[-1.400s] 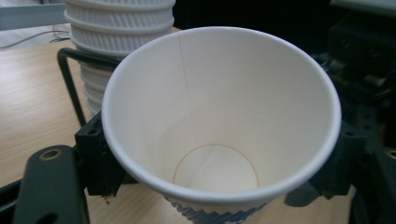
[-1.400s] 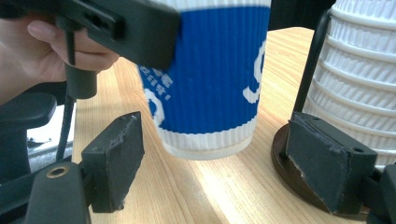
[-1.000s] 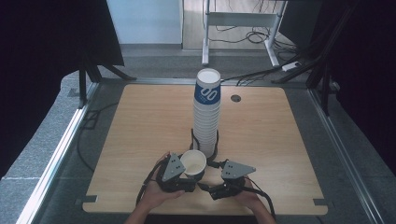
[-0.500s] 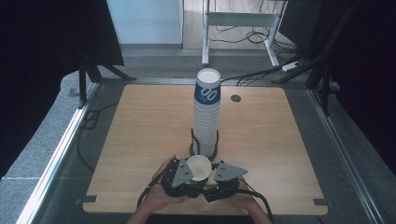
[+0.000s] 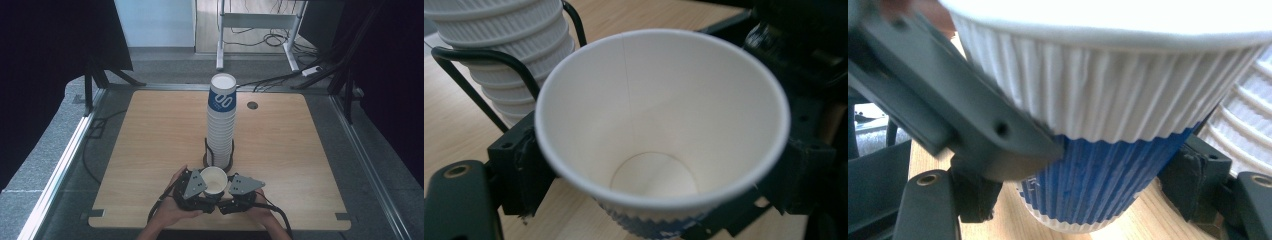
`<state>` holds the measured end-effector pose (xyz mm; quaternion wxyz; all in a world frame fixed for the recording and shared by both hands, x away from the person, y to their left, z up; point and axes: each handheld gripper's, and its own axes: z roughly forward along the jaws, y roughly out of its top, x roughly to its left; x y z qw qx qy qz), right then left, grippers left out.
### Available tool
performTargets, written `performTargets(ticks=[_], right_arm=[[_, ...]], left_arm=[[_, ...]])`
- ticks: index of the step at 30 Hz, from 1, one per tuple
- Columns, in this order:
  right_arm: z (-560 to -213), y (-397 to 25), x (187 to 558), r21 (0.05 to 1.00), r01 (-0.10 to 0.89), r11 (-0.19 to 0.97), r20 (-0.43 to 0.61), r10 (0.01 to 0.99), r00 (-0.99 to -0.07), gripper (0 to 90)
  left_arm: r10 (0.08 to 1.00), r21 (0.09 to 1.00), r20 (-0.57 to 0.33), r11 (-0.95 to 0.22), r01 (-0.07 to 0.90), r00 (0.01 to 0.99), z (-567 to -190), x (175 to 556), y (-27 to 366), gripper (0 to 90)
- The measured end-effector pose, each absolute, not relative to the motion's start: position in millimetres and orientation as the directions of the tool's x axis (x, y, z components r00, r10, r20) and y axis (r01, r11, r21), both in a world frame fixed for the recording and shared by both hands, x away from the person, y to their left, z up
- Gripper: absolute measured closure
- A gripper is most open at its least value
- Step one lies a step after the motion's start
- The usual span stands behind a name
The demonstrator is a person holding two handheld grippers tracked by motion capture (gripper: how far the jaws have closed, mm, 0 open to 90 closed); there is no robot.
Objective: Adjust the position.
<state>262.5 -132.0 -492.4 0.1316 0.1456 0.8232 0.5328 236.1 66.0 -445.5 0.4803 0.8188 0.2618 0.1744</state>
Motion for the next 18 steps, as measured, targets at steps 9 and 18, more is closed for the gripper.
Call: performTargets(ticks=[9,18], right_arm=[[-487,-143,266,0.935,0.116,0.336,-0.038,0.419,-0.907,26.8],[-482,-153,268,0.942,0.118,0.313,-0.042,0.460,-0.887,26.8]], left_arm=[[0.611,0.923,-0.043,-0.278,0.265,0.790,-426,232,83,11.6],[0.655,0.942,-0.093,-0.186,0.279,0.750,-421,237,105,13.2]])
